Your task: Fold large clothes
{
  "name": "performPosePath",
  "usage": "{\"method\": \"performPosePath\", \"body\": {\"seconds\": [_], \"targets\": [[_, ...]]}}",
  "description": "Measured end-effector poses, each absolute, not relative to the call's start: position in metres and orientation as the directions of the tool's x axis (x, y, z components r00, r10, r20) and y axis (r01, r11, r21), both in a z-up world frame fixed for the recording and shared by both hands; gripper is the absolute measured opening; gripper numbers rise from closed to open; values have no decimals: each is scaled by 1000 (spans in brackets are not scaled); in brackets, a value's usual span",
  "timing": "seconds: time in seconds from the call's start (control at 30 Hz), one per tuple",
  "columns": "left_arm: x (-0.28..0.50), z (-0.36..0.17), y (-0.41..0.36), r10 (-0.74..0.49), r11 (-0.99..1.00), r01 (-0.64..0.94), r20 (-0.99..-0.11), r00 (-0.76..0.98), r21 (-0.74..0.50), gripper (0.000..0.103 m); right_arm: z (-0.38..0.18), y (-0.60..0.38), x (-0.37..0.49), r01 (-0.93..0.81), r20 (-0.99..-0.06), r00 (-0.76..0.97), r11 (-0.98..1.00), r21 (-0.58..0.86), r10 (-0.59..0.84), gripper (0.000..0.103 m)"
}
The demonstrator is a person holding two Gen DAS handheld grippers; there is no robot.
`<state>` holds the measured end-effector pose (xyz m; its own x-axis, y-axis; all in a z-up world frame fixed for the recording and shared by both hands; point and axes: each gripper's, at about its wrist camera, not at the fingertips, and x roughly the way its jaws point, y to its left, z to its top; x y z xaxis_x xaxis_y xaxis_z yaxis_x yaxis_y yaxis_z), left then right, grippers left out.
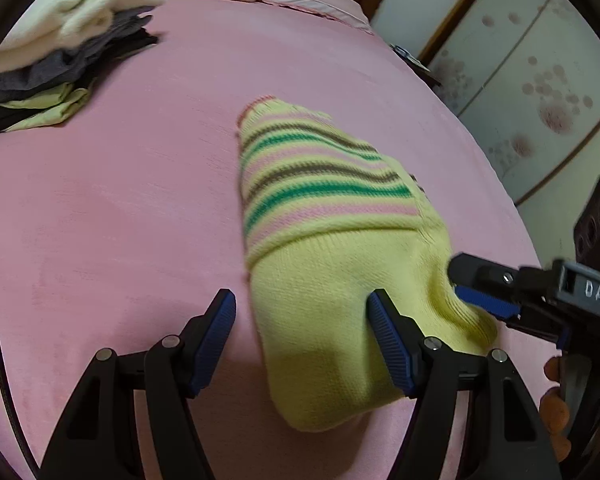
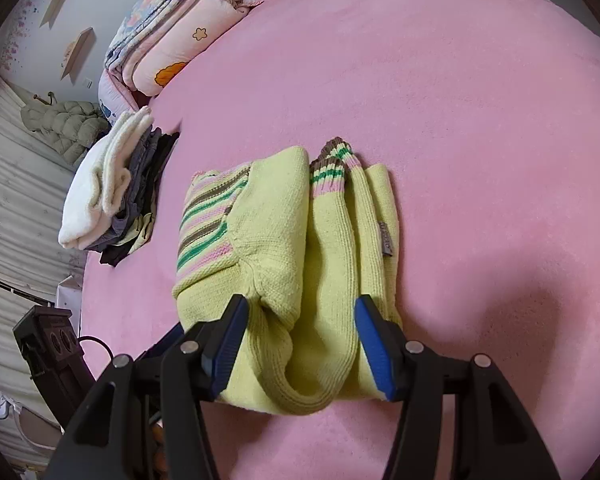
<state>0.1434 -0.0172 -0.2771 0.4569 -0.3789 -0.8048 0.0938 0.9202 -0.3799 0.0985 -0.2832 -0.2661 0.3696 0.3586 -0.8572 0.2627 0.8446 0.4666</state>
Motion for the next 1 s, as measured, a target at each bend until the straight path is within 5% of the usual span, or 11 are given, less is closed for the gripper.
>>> {"method": "performPosePath", "body": {"seconds": [0.37, 0.4, 0.47, 0.67, 0.83, 1.0], "targets": [[127, -283, -34, -385, 921, 125, -812, 439, -370, 68, -274, -274, 121, 233, -842, 351, 833, 502, 410, 65], [126, -281, -34, -384, 922, 127, -813, 438, -367, 68, -274, -271, 123, 223, -854, 345, 850, 477, 388, 62], [126, -278, -34, -389, 920, 137, -813, 433, -367, 68, -272, -265, 123, 178, -876, 340, 892, 416, 341, 28], [125, -254, -20, -450, 885, 135, -747, 490, -445, 68, -248, -290, 87, 200, -835, 471, 888, 413, 283, 24], [135, -277, -30, -425, 900, 114, -795, 432, -420, 68, -282, -307, 82, 252, -855, 425, 869, 427, 297, 24], [134, -275, -30, -406, 907, 93, -790, 459, -411, 68, -257, -289, 87, 140, -823, 510, 920, 367, 251, 24]]}}
